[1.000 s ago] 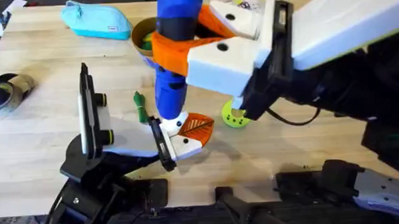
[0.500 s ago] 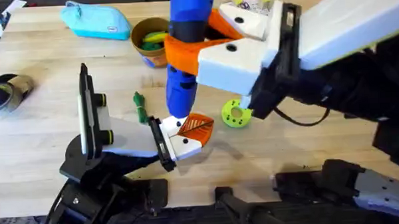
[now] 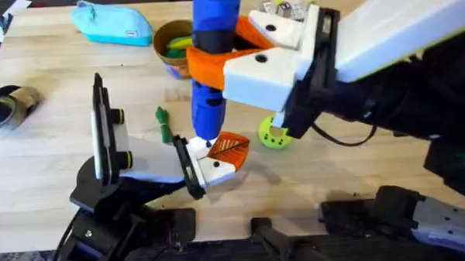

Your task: Pick up the gripper from the table and insert it into the empty holder that is missing its gripper. Then pick up a screw, insert it into the mounting hole, and use the screwdriver to tighten it. Finally, clean up the table by picking up the vegetable and placing it into the bucket.

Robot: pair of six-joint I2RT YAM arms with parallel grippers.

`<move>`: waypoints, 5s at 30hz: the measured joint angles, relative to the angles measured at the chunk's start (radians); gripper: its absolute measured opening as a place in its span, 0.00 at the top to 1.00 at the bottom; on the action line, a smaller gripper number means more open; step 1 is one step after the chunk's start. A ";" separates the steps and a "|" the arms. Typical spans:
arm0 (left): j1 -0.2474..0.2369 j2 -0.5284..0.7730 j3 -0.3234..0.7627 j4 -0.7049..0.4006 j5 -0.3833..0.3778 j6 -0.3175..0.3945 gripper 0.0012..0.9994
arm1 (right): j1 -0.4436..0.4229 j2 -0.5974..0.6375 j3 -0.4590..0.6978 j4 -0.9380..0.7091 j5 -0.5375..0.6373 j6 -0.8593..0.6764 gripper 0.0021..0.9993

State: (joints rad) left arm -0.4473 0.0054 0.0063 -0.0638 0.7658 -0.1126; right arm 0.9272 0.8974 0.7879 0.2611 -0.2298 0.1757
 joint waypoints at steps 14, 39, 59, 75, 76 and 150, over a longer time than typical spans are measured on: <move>0.000 0.000 0.000 0.000 0.000 0.000 0.99 | 0.000 0.001 0.000 0.001 0.000 0.000 0.96; 0.000 0.000 0.000 0.000 0.000 0.000 0.99 | 0.000 0.004 0.000 -0.022 -0.001 -0.001 0.97; 0.000 0.000 0.000 0.000 0.000 -0.004 0.99 | 0.000 0.019 0.000 -0.017 -0.004 -0.003 0.97; 0.000 0.000 0.000 -0.001 0.000 -0.008 0.99 | 0.000 0.018 0.000 -0.028 -0.004 -0.012 0.97; 0.000 0.000 0.000 -0.001 0.000 -0.008 0.99 | 0.000 0.017 0.001 -0.030 -0.004 -0.017 0.97; 0.001 0.000 0.000 0.000 -0.021 -0.014 0.99 | -0.183 0.104 0.231 -0.276 0.029 -0.279 0.98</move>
State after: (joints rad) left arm -0.4465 0.0052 0.0067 -0.0635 0.7444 -0.1264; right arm 0.7440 1.0012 1.0194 -0.0145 -0.2010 -0.1028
